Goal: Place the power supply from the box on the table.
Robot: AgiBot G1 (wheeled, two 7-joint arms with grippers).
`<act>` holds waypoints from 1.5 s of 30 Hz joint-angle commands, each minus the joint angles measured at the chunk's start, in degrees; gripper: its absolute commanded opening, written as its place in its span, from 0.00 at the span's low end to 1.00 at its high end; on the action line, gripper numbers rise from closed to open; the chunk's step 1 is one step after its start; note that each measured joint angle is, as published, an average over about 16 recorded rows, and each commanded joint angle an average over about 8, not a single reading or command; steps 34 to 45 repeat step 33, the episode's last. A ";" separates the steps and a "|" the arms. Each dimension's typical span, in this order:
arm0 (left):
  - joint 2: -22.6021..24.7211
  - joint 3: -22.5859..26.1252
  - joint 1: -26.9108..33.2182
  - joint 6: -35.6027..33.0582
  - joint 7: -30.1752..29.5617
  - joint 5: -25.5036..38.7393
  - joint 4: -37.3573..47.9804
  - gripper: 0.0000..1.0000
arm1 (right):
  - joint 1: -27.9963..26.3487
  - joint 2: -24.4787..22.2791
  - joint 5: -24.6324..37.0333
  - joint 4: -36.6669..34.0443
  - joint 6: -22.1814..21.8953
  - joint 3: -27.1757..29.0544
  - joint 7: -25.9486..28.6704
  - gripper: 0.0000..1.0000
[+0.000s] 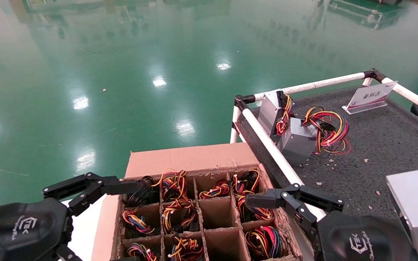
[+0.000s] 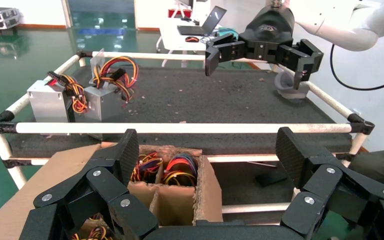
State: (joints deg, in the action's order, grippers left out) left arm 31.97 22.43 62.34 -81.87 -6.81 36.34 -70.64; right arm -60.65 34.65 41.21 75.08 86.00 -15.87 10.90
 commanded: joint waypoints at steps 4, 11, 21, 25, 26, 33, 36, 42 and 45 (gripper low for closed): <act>0.00 0.00 0.00 0.00 0.00 0.00 0.00 1.00 | -0.38 0.15 0.27 -0.65 -0.13 -0.05 -0.06 1.00; 0.00 0.00 0.00 0.00 0.00 0.00 0.00 1.00 | -0.67 0.26 0.47 -1.14 -0.24 -0.09 -0.10 1.00; 0.00 0.00 0.00 0.00 0.00 0.01 0.00 1.00 | -0.90 0.34 0.61 -1.49 -0.30 -0.13 -0.13 1.00; 0.00 0.00 0.00 0.00 0.00 0.01 0.00 1.00 | -0.95 0.35 0.64 -1.57 -0.31 -0.15 -0.14 1.00; 0.00 0.00 0.00 0.00 0.00 0.01 0.00 1.00 | -0.95 0.35 0.65 -1.59 -0.32 -0.15 -0.14 1.00; 0.00 0.00 0.00 0.00 0.00 0.01 0.00 1.00 | -0.98 0.38 0.67 -1.66 -0.34 -0.17 -0.16 1.00; 0.00 0.00 0.00 0.00 0.00 0.01 0.00 1.00 | -0.98 0.38 0.67 -1.66 -0.34 -0.17 -0.16 1.00; 0.00 0.00 0.00 0.00 0.00 0.01 0.00 1.00 | -0.98 0.38 0.67 -1.66 -0.34 -0.17 -0.16 1.00; 0.00 0.00 0.00 0.00 0.00 0.01 0.00 1.00 | -0.98 0.38 0.67 -1.66 -0.34 -0.17 -0.16 1.00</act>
